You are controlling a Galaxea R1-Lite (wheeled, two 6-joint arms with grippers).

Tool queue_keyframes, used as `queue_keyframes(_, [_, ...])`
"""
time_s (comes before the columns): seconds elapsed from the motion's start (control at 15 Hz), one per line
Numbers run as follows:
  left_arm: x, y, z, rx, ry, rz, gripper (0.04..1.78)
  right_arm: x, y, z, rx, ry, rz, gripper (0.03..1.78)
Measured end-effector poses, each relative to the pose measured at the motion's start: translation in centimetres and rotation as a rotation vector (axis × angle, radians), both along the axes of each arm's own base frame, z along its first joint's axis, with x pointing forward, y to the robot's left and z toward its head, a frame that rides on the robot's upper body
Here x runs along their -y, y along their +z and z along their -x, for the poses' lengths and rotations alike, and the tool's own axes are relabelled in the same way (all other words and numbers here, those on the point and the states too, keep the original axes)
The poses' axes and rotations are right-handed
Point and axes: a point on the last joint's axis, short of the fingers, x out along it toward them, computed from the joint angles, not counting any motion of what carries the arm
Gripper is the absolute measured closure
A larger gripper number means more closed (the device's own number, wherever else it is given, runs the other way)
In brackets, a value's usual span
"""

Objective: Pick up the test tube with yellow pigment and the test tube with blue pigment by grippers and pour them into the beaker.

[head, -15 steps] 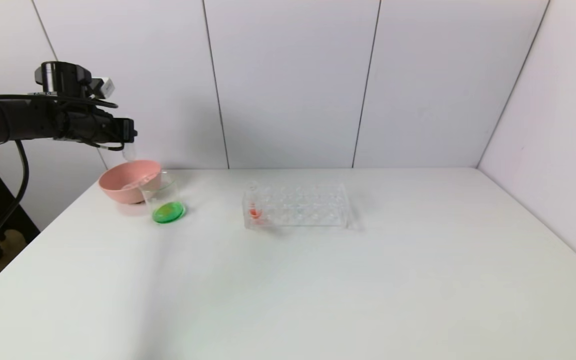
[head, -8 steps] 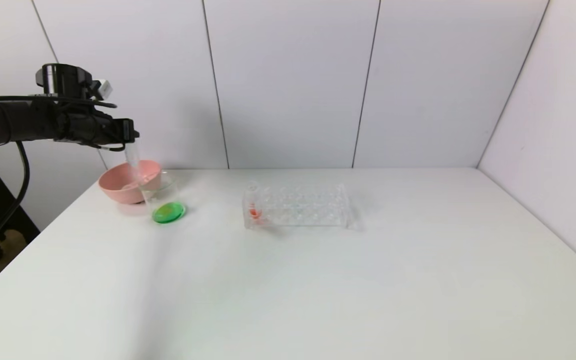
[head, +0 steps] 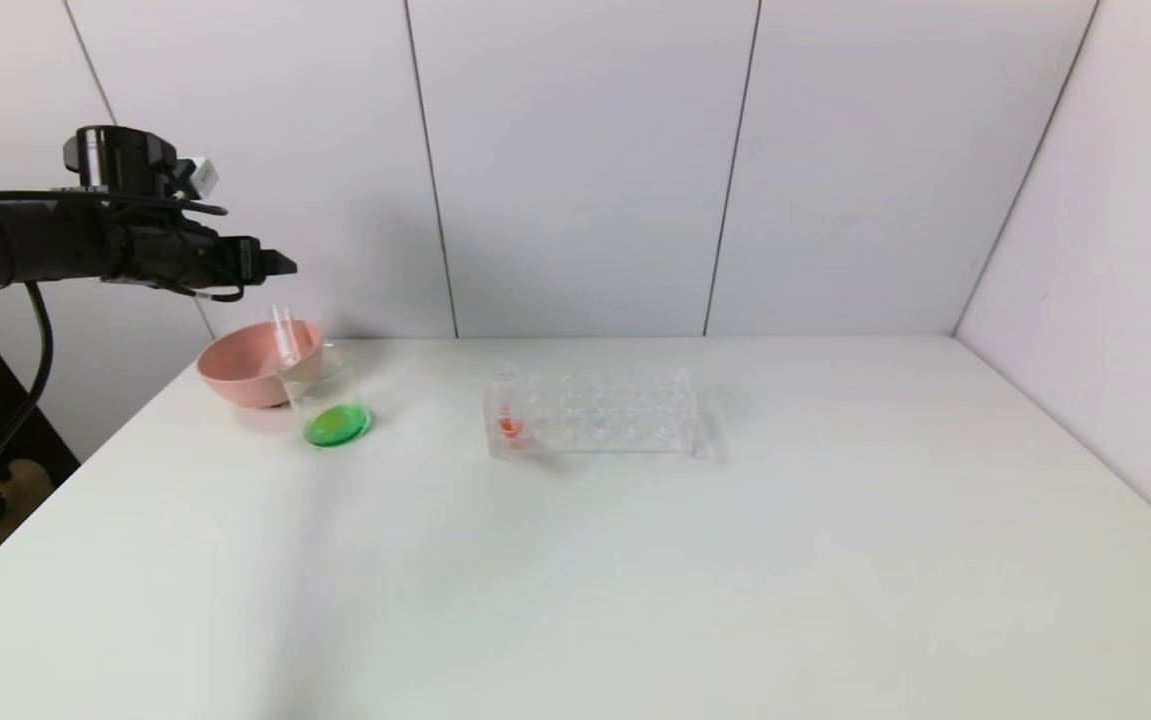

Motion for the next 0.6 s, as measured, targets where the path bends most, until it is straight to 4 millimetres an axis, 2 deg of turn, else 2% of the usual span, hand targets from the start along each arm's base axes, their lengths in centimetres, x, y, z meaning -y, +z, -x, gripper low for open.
queue_keyframes(0.33, [0.0,0.2,0.1,0.002,-0.002,-0.004,0.06,0.0,0.0,0.0,0.0,0.0,0.0,0.1])
queue_keyframes(0.6, [0.2,1.1,0.7,0.012,-0.007,-0.006,0.06,0.0,0.0,0.0,0.0,0.0,0.0,0.1])
